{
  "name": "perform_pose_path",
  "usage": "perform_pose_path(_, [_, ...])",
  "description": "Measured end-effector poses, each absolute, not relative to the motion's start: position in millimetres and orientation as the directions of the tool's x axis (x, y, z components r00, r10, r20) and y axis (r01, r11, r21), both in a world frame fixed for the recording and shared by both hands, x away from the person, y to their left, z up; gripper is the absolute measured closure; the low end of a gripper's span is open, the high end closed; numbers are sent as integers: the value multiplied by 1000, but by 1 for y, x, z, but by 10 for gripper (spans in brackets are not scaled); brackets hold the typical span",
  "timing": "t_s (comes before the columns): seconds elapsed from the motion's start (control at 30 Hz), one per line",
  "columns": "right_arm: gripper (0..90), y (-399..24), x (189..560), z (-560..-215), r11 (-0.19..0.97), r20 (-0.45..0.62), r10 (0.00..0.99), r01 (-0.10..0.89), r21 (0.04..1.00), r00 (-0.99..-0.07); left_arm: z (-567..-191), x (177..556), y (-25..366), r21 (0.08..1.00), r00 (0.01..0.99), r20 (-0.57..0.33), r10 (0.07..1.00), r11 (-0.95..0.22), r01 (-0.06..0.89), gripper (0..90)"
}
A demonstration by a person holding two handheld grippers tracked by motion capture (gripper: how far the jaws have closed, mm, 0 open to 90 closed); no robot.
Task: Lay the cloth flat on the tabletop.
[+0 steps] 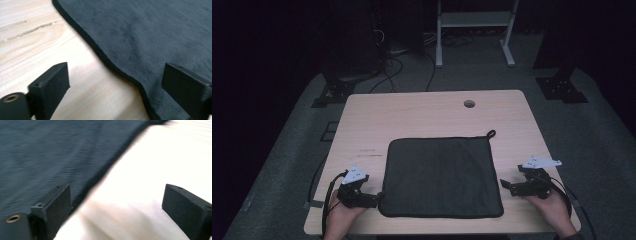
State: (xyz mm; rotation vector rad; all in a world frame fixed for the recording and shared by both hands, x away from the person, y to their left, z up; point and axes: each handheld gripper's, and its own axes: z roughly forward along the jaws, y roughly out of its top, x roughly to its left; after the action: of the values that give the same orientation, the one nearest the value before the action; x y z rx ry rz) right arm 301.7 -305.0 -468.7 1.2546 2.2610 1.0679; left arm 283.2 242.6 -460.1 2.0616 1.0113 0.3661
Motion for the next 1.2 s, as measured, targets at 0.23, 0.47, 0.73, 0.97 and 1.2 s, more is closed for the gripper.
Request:
perform_pose_path(0.23, [79, -315, 320, -480, 336, -1, 873, 600, 726, -487, -459, 299, 238, 771, 648, -73, 758, -369, 519, 17])
perform_pose_path(0.47, [19, -321, 325, -487, 323, 10, 883, 624, 712, -469, -459, 312, 232, 780, 648, -59, 760, -370, 505, 17])
perform_pose_path(0.73, [19, -322, 324, -488, 320, 10, 884, 621, 716, -466, -461, 332, 224, 773, 624, -47, 780, -367, 518, 18])
perform_pose_path(0.97, [19, -322, 324, -488, 319, 10, 885, 622, 715, -465, -467, 347, 224, 757, 594, -16, 804, -379, 533, 19])
perform_pose_path(1.2, [19, -322, 324, -488, 319, 10, 885, 622, 715, -465, -475, 359, 228, 727, 555, 8, 832, -385, 568, 35])
